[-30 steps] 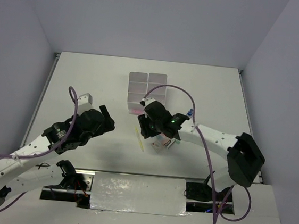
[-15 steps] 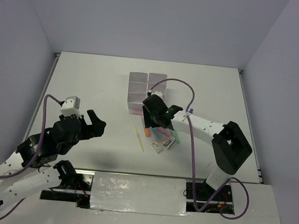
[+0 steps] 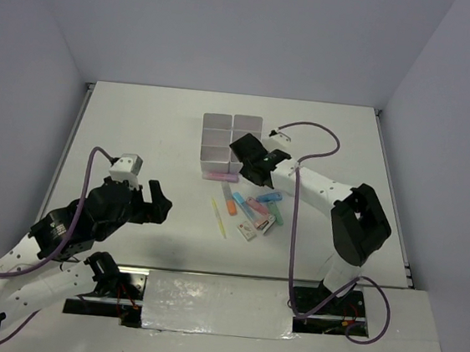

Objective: Sort the stationery into containers
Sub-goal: Pick up the pen cap from the center of the board.

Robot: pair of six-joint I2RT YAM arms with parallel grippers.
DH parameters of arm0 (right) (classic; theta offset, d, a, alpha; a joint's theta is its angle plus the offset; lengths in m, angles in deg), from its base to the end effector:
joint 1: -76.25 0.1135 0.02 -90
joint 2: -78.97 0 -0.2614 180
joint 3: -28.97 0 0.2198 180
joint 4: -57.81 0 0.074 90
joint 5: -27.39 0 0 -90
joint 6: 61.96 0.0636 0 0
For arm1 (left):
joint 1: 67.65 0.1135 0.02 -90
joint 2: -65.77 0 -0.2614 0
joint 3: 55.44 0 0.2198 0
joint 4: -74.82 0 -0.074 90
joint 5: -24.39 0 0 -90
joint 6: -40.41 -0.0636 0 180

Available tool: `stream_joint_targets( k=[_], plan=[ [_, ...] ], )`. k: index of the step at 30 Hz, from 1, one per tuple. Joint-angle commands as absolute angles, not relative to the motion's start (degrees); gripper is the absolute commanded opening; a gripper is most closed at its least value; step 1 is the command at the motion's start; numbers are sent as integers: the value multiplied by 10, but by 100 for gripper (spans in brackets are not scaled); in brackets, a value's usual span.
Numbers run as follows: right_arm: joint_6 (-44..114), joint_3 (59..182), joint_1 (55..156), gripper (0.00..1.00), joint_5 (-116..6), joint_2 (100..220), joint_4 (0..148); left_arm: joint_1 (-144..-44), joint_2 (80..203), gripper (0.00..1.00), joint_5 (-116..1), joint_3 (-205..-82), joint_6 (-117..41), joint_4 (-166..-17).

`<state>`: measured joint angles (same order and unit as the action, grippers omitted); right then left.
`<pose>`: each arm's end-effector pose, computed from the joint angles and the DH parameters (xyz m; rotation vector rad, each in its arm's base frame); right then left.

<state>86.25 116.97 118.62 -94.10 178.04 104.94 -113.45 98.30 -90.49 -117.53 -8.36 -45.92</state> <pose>0.2769 0.2076 0.2204 0.5163 2.3268 0.0927 0.0925 -0.0568 0.2972 -0.1813 2.0654 -0.4935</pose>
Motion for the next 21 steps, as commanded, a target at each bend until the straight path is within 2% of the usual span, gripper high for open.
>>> stream_joint_targets(
  k=[1, 12, 21],
  plan=[
    [1009, 1205, 1189, 38, -1002, 1791, 1131, -1136, 983, 99, -872, -1192, -114, -488],
    [1123, 1200, 1189, 34, -972, 1821, 1125, -1136, 962, 99, -863, -1209, -127, -477],
    [1187, 1267, 1183, 34, -975, 1880, 1185, -1136, 941, 99, -839, -1189, -149, -500]
  ],
)
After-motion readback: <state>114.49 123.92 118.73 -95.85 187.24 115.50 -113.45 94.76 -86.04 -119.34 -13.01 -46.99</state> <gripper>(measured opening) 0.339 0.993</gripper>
